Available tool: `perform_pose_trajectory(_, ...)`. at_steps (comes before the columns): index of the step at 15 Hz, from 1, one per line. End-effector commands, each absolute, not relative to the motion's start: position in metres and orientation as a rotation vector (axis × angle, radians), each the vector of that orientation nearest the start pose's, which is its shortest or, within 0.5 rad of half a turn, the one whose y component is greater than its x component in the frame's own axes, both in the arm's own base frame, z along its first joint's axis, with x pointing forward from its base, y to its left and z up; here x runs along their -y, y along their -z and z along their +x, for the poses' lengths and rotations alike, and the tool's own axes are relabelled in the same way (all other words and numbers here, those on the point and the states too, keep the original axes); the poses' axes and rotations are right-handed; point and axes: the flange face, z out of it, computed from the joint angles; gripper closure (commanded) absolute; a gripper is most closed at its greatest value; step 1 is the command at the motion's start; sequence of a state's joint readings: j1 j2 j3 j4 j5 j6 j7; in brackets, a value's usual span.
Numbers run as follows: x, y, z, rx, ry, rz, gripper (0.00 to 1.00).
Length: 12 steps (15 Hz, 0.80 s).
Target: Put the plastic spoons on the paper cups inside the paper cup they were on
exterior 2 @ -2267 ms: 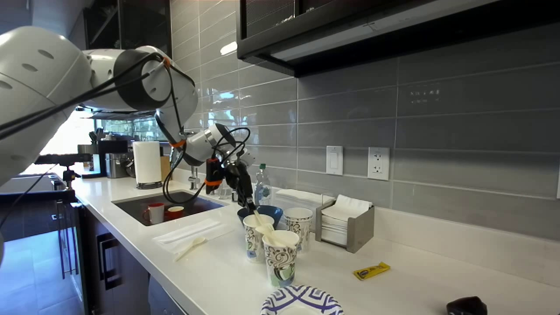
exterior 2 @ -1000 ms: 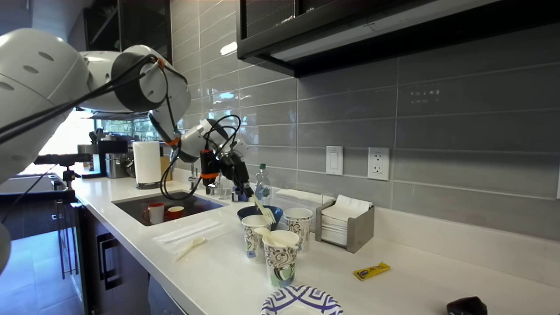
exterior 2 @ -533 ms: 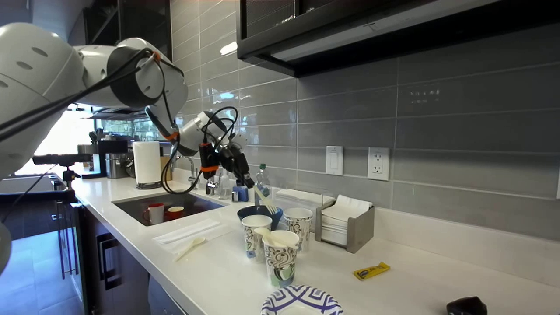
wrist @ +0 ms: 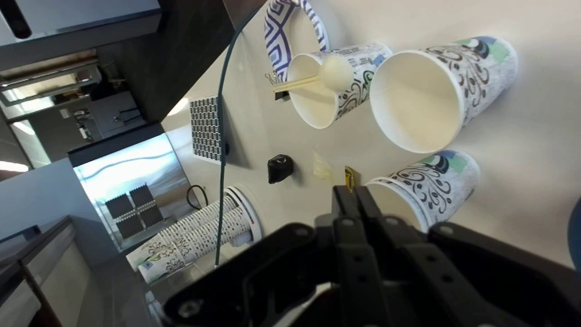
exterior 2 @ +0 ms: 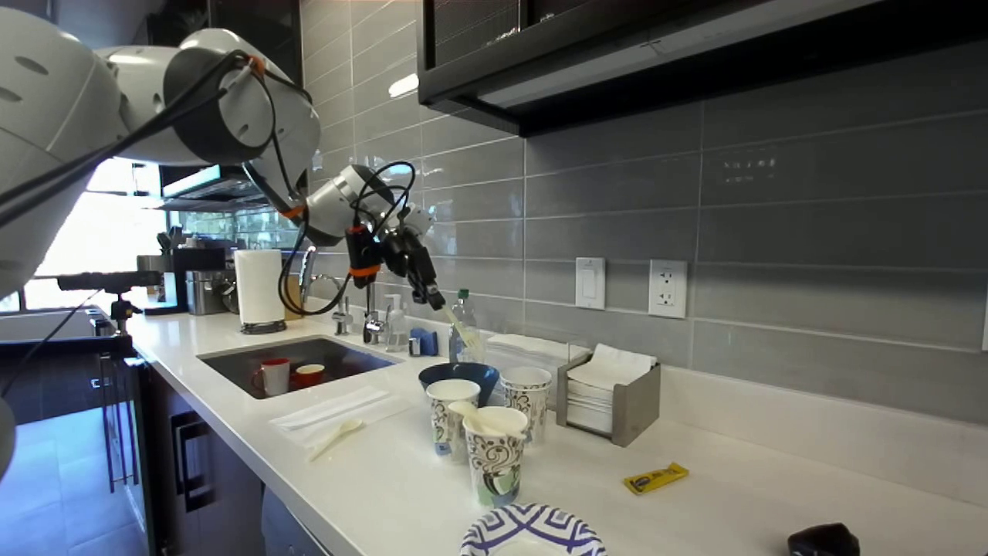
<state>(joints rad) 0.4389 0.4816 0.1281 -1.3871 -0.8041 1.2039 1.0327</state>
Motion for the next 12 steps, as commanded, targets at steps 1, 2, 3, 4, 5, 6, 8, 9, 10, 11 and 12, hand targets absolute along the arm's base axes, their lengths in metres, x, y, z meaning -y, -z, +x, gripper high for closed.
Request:
perform_pose_trajectory(1, -0.236, -0.450, 0.577, 0.567, -0.135, 2.216, 0.99)
perform_pose_trajectory(2, -0.234, -0.453, 0.576, 0.573, -0.137, 2.247, 0.99)
perform_pose_trajectory(3, -0.232, -0.454, 0.576, 0.581, -0.135, 2.275, 0.99)
perform_pose_trajectory(4, -0.229, -0.454, 0.575, 0.587, -0.129, 2.306, 0.99)
perform_pose_trajectory(5, -0.225, -0.453, 0.574, 0.595, -0.117, 2.337, 0.99)
perform_pose_trajectory(6, -0.221, -0.451, 0.574, 0.611, -0.110, 2.368, 0.99)
perform_pose_trajectory(8, -0.215, -0.449, 0.572, 0.626, -0.107, 2.419, 0.99)
perform_pose_trajectory(9, -0.212, -0.447, 0.572, 0.632, -0.105, 2.437, 0.99)
perform_pose_trajectory(10, -0.209, -0.446, 0.571, 0.636, -0.101, 2.451, 0.99)
perform_pose_trajectory(11, -0.205, -0.444, 0.569, 0.642, -0.099, 2.461, 0.99)
perform_pose_trajectory(12, -0.203, -0.441, 0.568, 0.645, -0.097, 2.475, 0.99)
